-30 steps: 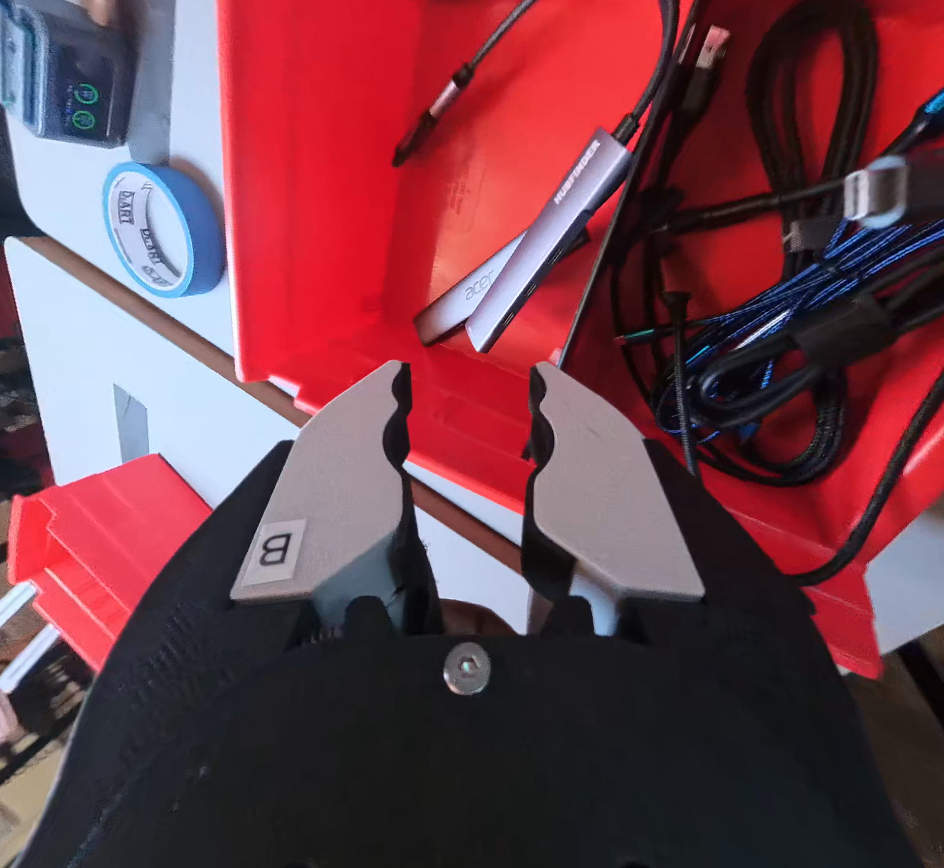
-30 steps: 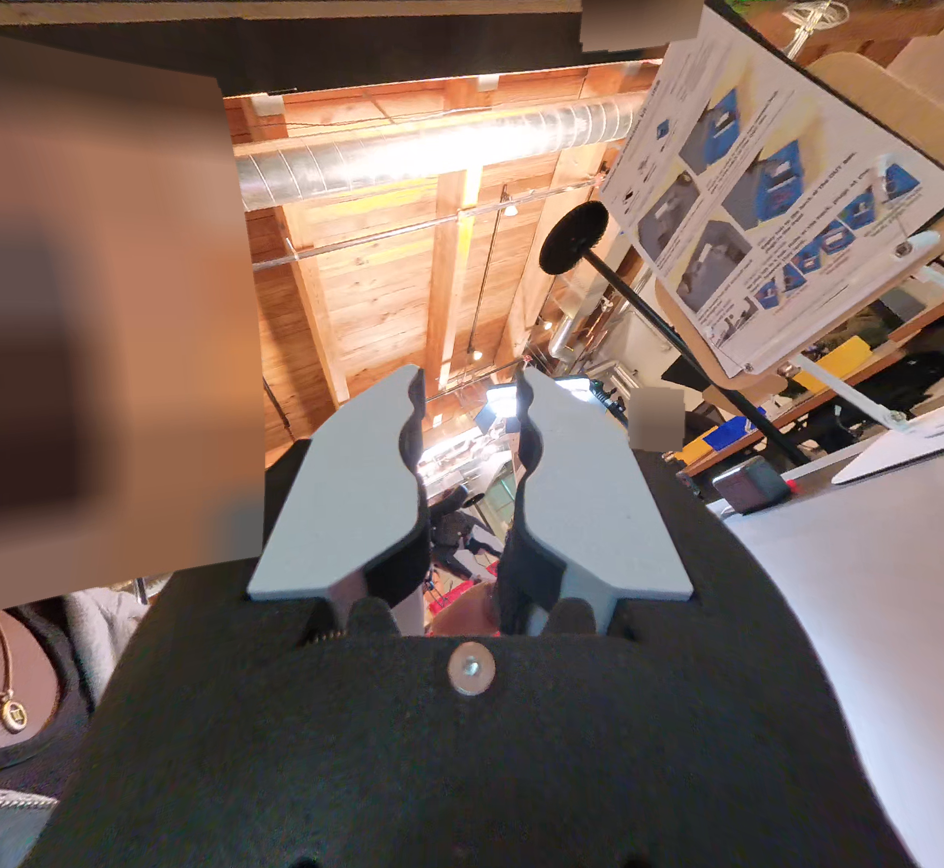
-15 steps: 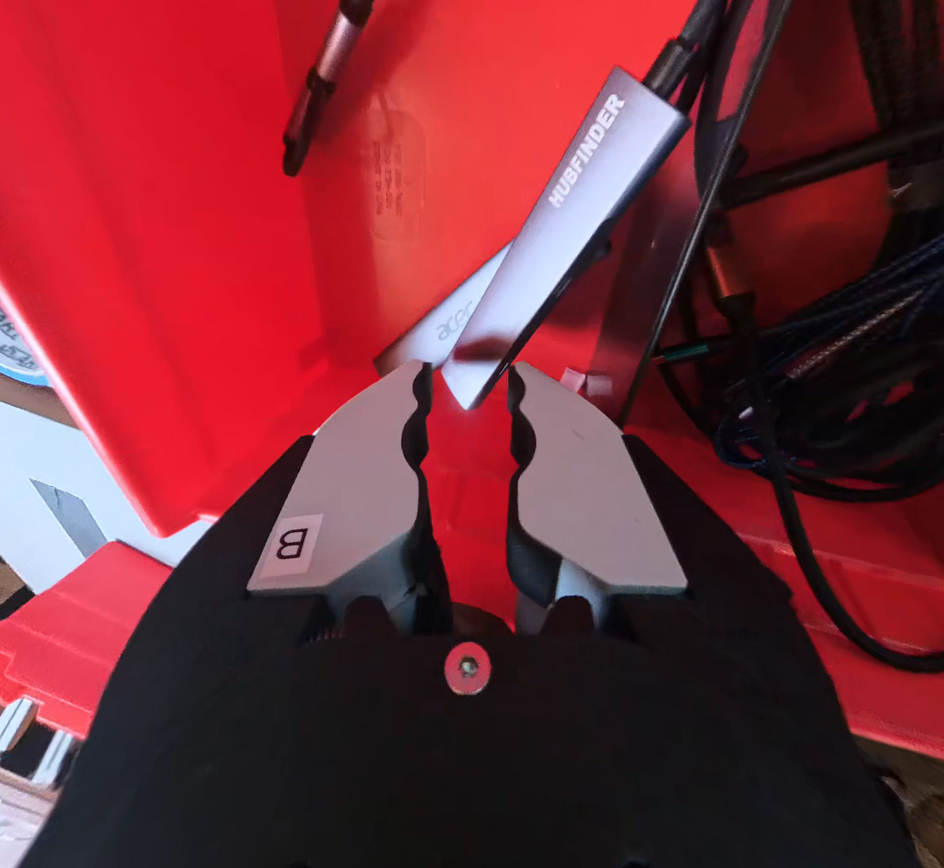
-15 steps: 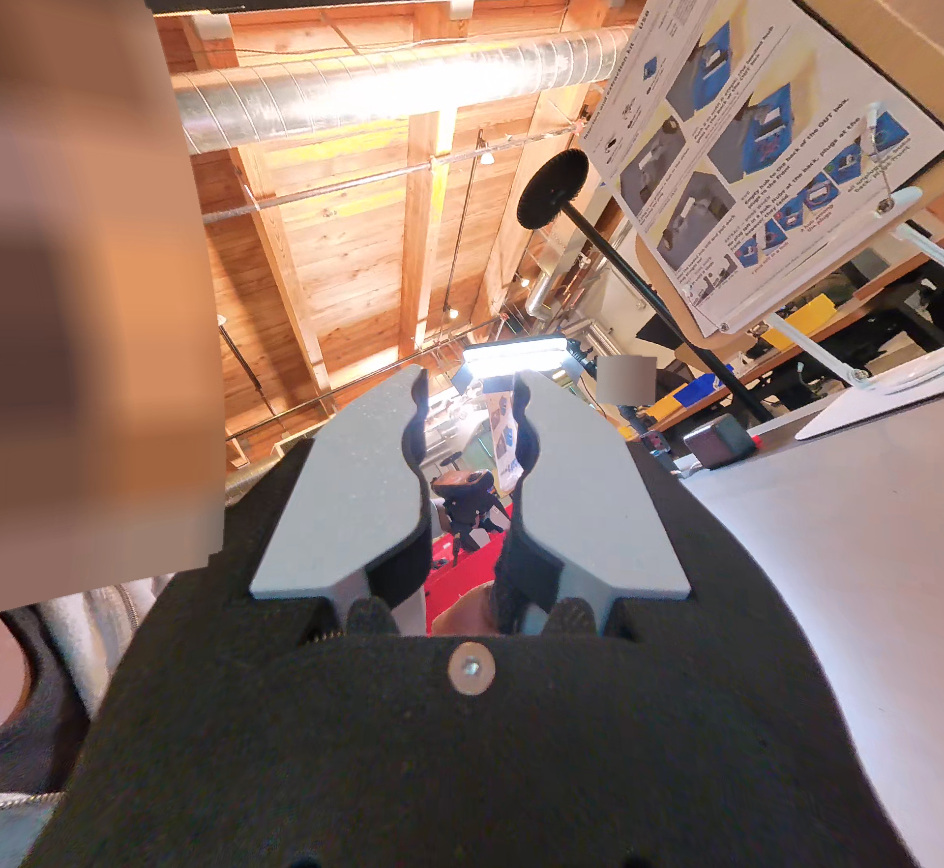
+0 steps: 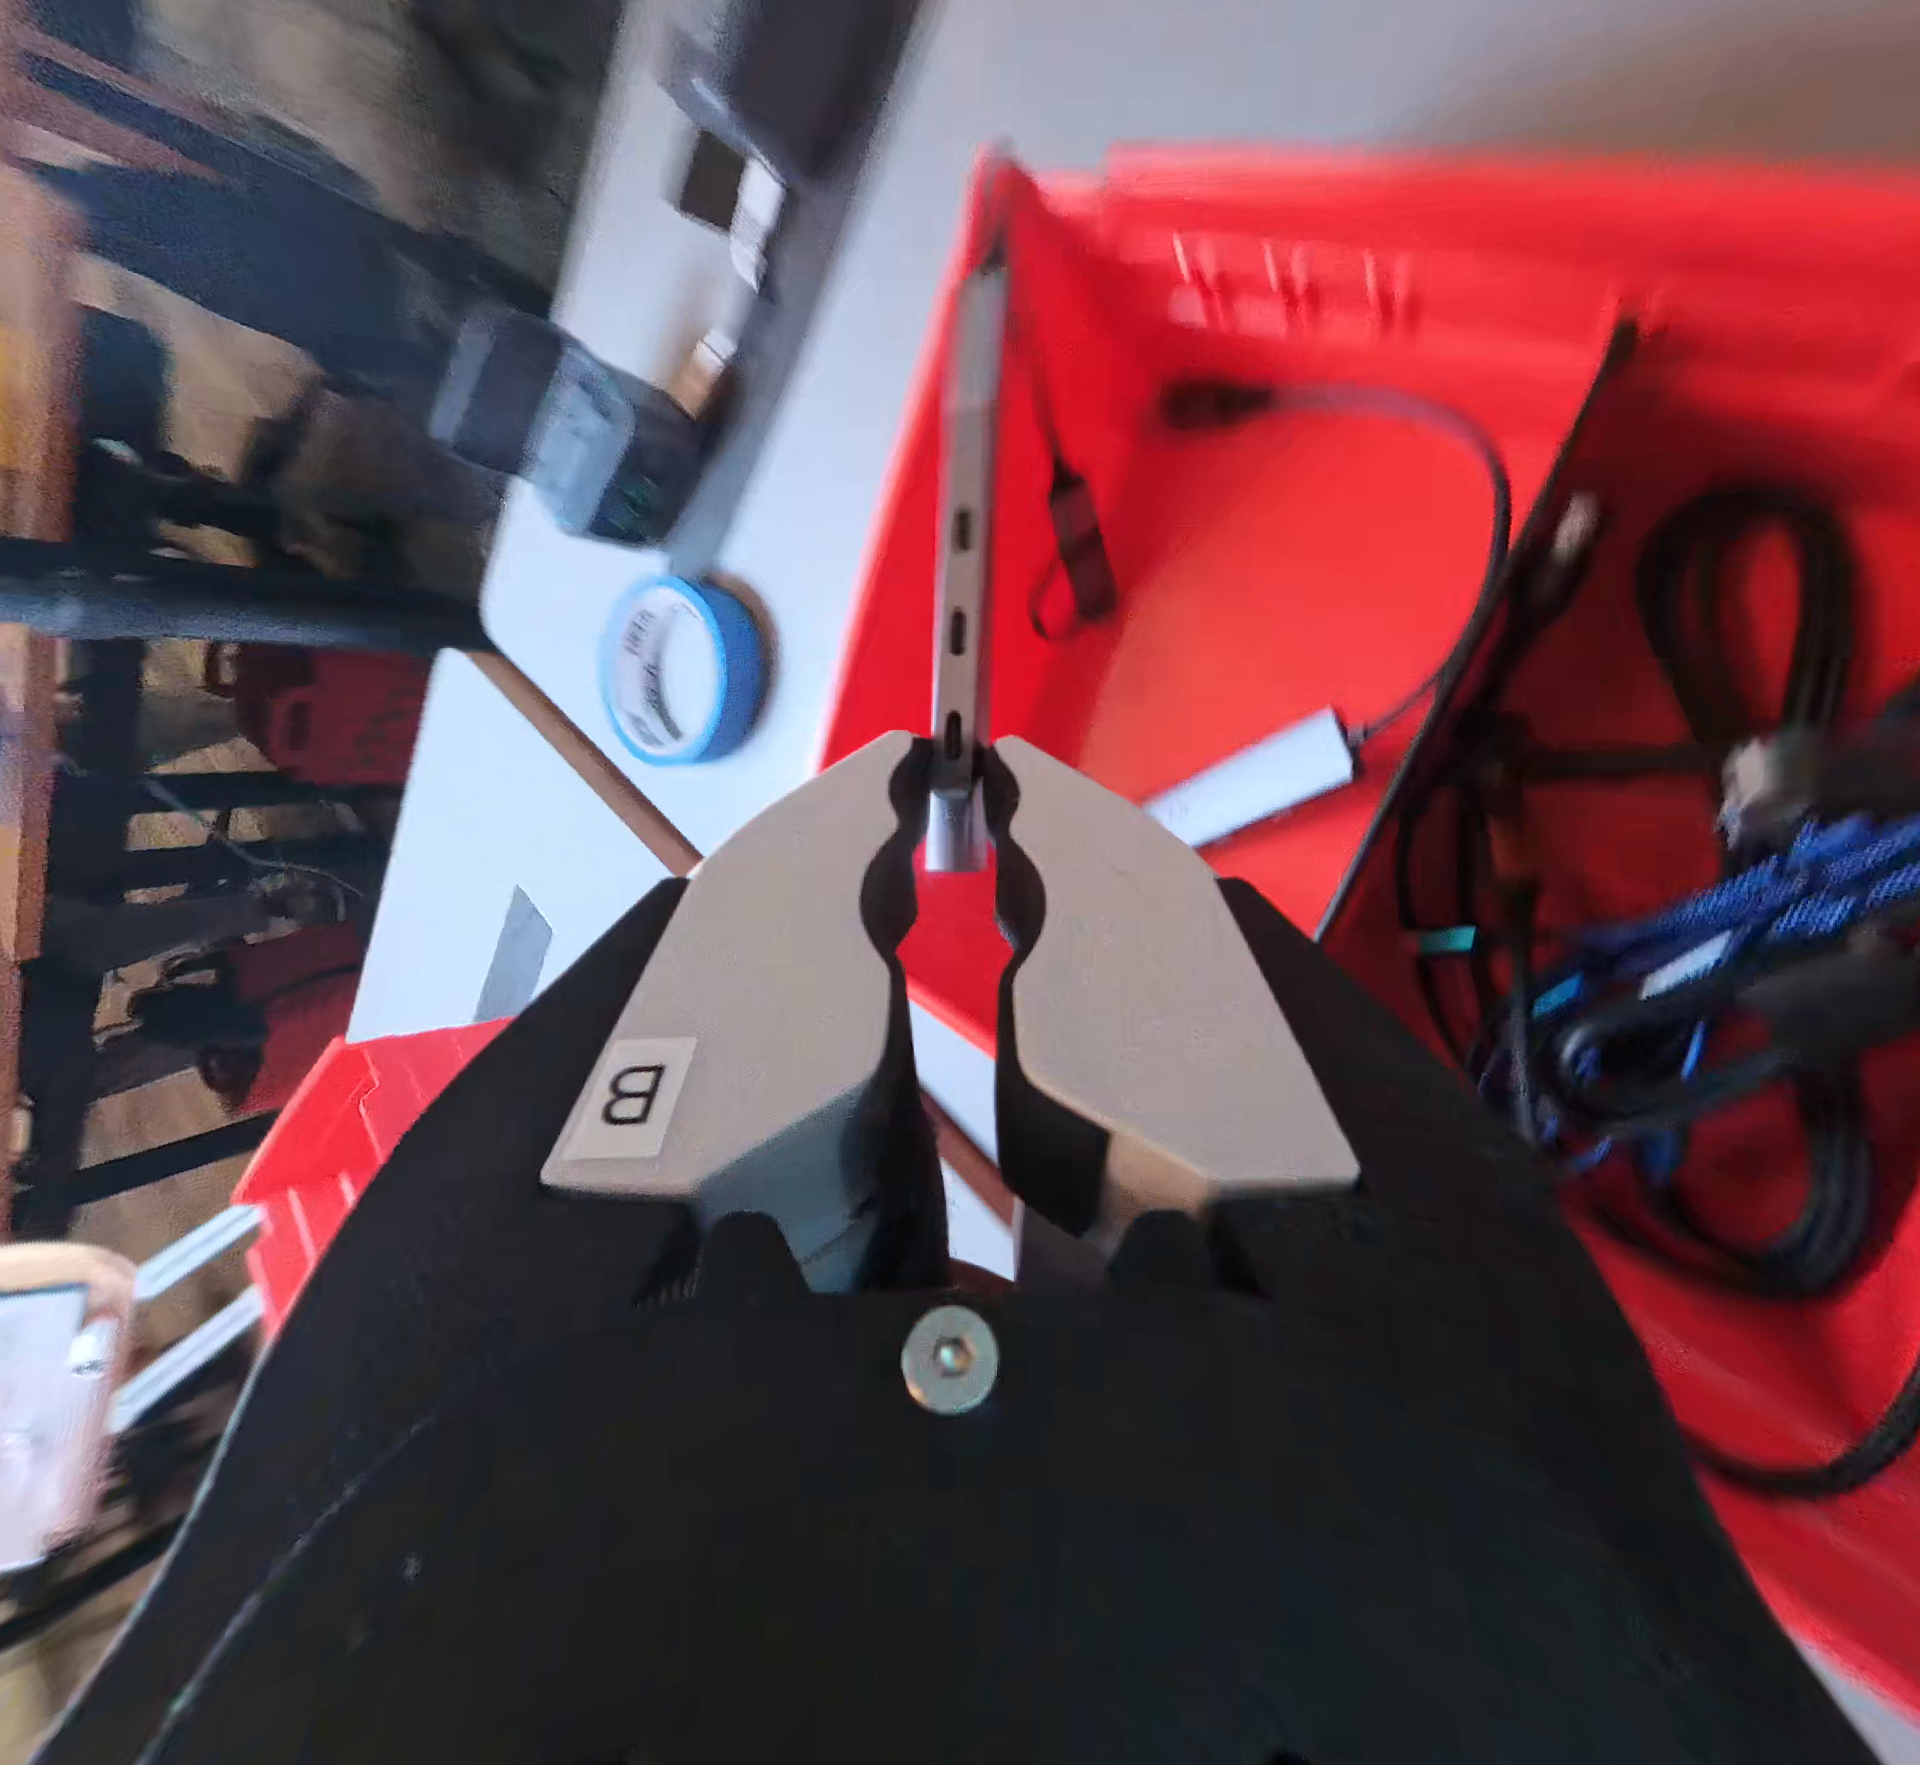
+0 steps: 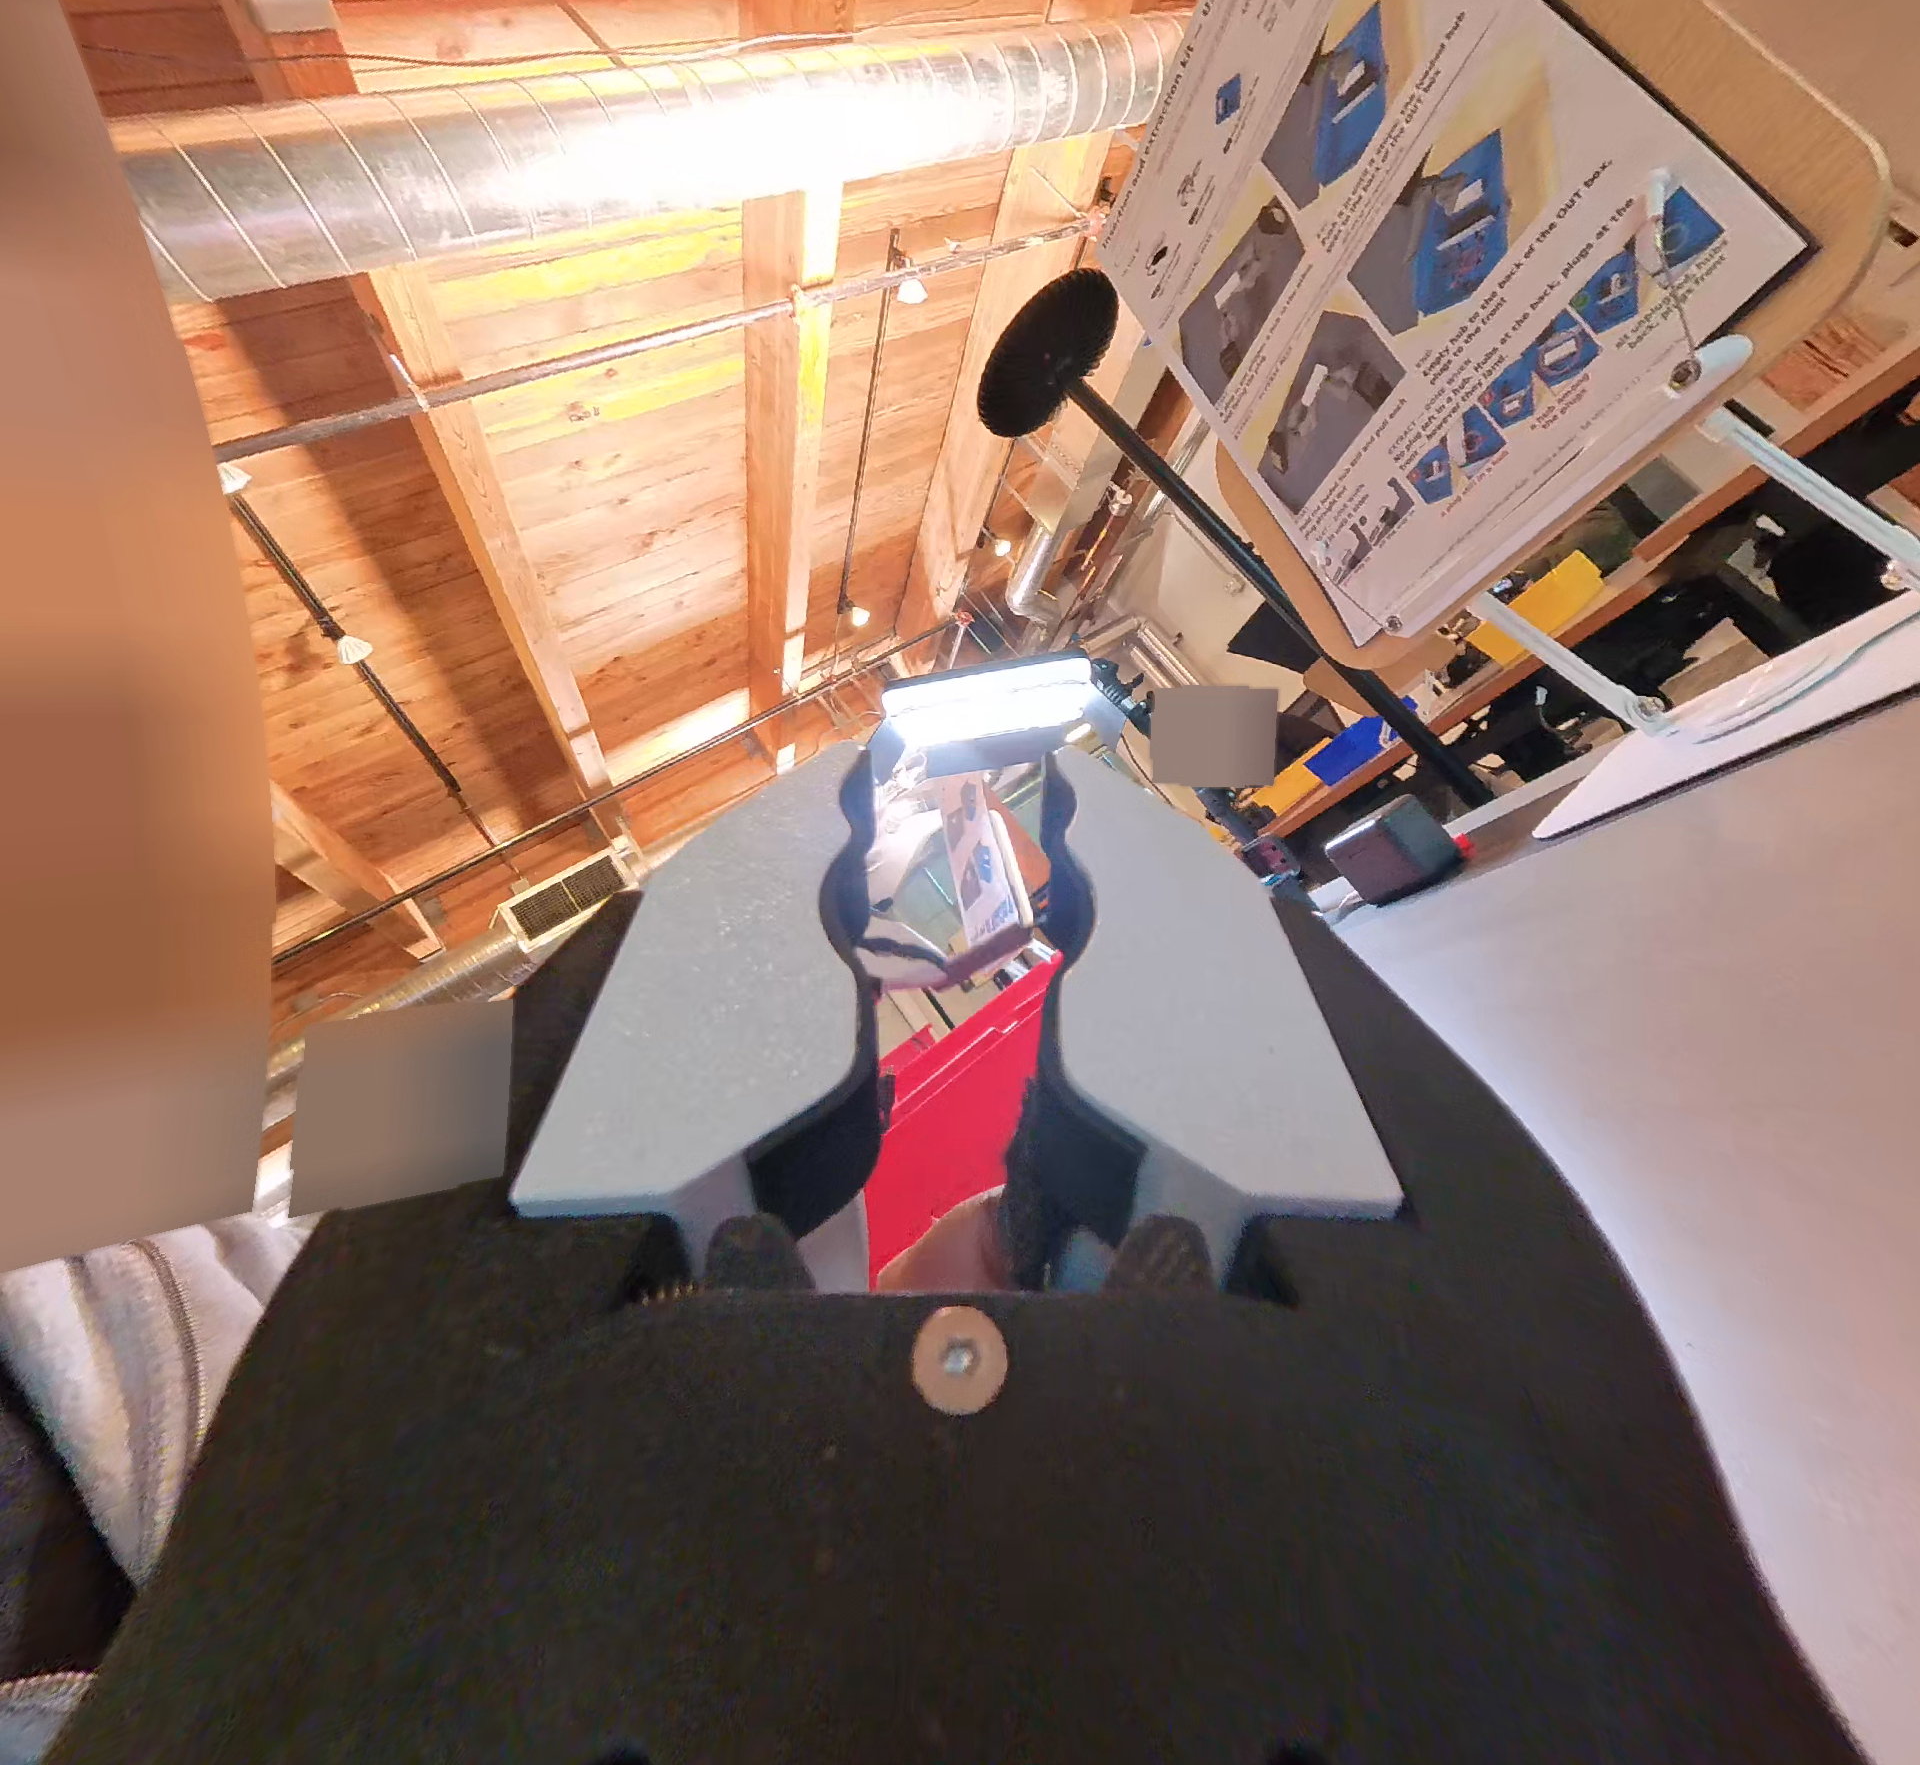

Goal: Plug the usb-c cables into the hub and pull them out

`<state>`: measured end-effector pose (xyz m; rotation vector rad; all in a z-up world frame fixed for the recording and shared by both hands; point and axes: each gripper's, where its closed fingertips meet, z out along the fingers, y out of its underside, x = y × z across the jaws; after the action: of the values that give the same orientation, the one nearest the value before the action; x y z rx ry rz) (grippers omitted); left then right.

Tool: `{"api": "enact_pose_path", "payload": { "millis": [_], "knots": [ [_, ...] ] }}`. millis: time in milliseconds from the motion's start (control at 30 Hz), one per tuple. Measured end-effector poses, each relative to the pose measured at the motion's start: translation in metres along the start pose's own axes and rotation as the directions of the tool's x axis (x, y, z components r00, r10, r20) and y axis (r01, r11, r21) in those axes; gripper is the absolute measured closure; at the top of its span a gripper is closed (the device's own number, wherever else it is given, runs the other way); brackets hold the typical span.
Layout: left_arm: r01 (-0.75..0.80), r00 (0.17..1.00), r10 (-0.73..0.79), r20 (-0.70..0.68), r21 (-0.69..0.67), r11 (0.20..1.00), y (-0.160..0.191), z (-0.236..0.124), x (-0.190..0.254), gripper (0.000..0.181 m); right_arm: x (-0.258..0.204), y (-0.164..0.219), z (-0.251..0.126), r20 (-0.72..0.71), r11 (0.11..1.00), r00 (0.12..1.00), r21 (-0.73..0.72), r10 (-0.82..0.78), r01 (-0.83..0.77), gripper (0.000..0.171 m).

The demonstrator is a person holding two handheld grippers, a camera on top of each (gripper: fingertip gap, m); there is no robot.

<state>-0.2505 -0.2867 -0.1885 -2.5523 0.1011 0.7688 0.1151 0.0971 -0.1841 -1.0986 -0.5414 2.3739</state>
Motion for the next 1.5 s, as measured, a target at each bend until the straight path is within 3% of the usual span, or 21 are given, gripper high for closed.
{"api": "enact_pose_path", "payload": {
  "millis": [33, 200, 333, 433, 533, 667, 733, 833, 967, 1033, 1133, 1367, 1433, 1500],
  "knots": [
    [0.059, 0.997, -0.063, 0.052, 0.079, 0.995, -0.013, -0.012, -0.008, 0.171, 0.000, 0.000, 0.000, 0.002, 1.000, 1.000, 0.002, 0.000, 0.000, 0.141],
    [0.113, 0.947, -0.218, 0.236, 0.391, 0.913, -0.065, -0.070, -0.017, 0.171, 0.001, 0.002, 0.000, -0.014, 1.000, 1.000, -0.011, -0.022, 0.022, 0.142],
    [-0.067, 0.867, -0.218, 0.448, 0.537, 0.841, -0.107, -0.110, 0.000, 0.172, 0.002, 0.005, 0.001, -0.030, 0.999, 0.999, -0.032, -0.045, 0.044, 0.142],
    [-0.250, 0.778, -0.174, 0.603, 0.552, 0.796, -0.140, -0.133, 0.031, 0.172, 0.001, 0.009, 0.003, -0.030, 0.996, 0.997, -0.054, -0.066, 0.064, 0.141],
    [-0.348, 0.728, -0.128, 0.674, 0.524, 0.777, -0.171, -0.134, 0.074, 0.172, -0.003, 0.016, 0.005, -0.019, 0.989, 0.993, -0.094, -0.117, 0.115, 0.140],
    [-0.423, 0.758, -0.033, 0.652, 0.529, 0.736, -0.208, -0.114, 0.136, 0.172, -0.024, 0.037, 0.009, 0.091, 0.942, 0.958, -0.177, -0.272, 0.284, 0.134],
    [-0.460, 0.788, 0.052, 0.614, 0.530, 0.713, -0.221, -0.101, 0.166, 0.172, -0.033, 0.055, 0.011, 0.153, 0.865, 0.891, -0.217, -0.427, 0.452, 0.127],
    [-0.533, 0.799, 0.199, 0.567, 0.516, 0.670, -0.232, -0.083, 0.203, 0.172, -0.042, 0.082, 0.013, 0.230, 0.680, 0.721, -0.239, -0.654, 0.693, 0.110],
    [-0.653, 0.751, 0.407, 0.520, 0.490, 0.578, -0.234, -0.071, 0.248, 0.171, -0.040, 0.097, 0.016, 0.237, 0.304, 0.342, -0.184, -0.909, 0.935, 0.104],
    [-0.692, 0.721, 0.481, 0.498, 0.492, 0.527, -0.233, -0.071, 0.265, 0.172, -0.037, 0.110, 0.016, 0.280, 0.167, 0.220, -0.202, -0.934, 0.965, 0.105],
    [-0.741, 0.664, 0.593, 0.456, 0.508, 0.439, -0.227, -0.074, 0.290, 0.171, -0.034, 0.123, 0.016, 0.325, 0.053, 0.120, -0.208, -0.938, 0.977, 0.106],
    [-0.758, 0.596, 0.703, 0.387, 0.559, 0.335, -0.221, -0.077, 0.321, 0.171, -0.036, 0.151, 0.009, 0.453, -0.085, 0.000, -0.166, -0.892, 0.982, 0.133],
    [-0.753, 0.603, 0.699, 0.384, 0.565, 0.339, -0.223, -0.075, 0.322, 0.171, -0.036, 0.154, 0.009, 0.458, -0.133, -0.046, -0.158, -0.888, 0.979, 0.157],
    [-0.717, 0.672, 0.635, 0.381, 0.550, 0.429, -0.227, -0.066, 0.309, 0.169, -0.030, 0.151, 0.008, 0.460, -0.201, -0.102, -0.172, -0.882, 0.964, 0.161]
  ]
}}
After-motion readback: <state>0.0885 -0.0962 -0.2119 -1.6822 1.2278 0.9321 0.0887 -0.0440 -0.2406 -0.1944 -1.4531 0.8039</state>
